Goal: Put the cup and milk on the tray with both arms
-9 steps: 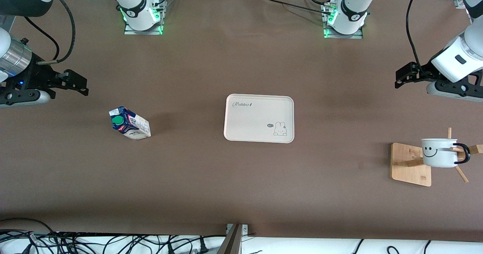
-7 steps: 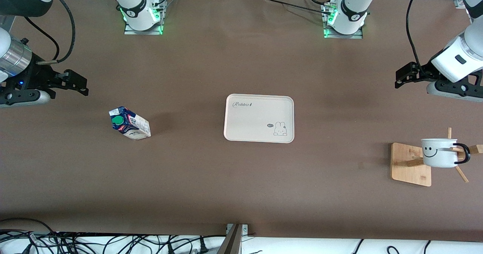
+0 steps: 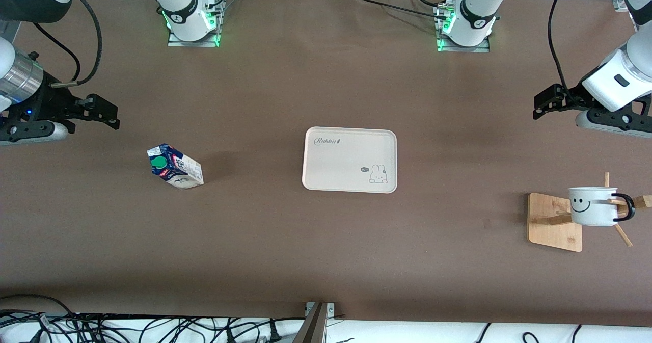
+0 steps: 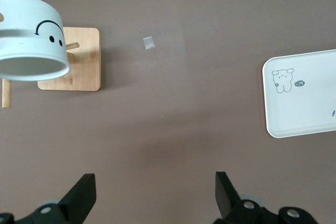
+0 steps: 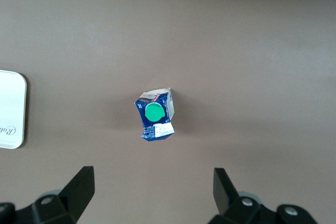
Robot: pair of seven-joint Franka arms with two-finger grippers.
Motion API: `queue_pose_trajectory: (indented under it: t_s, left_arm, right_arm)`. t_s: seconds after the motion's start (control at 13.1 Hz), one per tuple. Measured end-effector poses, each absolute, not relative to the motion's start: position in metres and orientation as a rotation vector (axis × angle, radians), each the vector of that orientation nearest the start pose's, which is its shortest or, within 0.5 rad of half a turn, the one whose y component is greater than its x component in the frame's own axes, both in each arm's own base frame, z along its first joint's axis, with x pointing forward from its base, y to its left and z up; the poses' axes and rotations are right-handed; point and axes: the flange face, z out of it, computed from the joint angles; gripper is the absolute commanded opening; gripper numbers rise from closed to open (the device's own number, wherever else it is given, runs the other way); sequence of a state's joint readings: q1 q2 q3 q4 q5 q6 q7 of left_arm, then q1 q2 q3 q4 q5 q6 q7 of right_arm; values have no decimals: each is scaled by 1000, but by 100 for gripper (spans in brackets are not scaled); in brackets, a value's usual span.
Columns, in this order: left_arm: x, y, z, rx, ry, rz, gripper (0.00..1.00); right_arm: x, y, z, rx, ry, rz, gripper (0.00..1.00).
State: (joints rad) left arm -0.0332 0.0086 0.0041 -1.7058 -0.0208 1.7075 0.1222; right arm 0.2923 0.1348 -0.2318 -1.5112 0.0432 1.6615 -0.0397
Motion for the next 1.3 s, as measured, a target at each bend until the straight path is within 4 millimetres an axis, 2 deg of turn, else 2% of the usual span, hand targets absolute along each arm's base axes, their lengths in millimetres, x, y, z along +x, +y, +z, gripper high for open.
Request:
queue_pose_trajectory:
  t_s: [0.23,0.61,0.69,0.84,0.91,1.14,1.3]
  left_arm:
    - [564,-18,567,-3154,234,9,100]
    - [564,-18,568,-3154,234,9,100]
    - [564,-18,568,-3154,234,8,100]
    - [564,-18,568,-3154,235,8,100]
    - [564,-19,568,-3154,235,8,100]
    - [564,-19,568,-3154,235,8,100]
    - [565,-19,568,-3154,235,7,100]
  right_arm:
    - [604,48,584,-3125,-147,-61,100]
    - [614,59,560,-3132,-171,-17,100]
    - [618,61,547,-3137,-173,18,100]
    - [632,66,507,-3148,-208,97,100]
    - [638,69,493,-3149,-266,101,100]
    - [644,84,470,-3146,-349,115,100]
    - [650,87,436,-3146,-403,123,100]
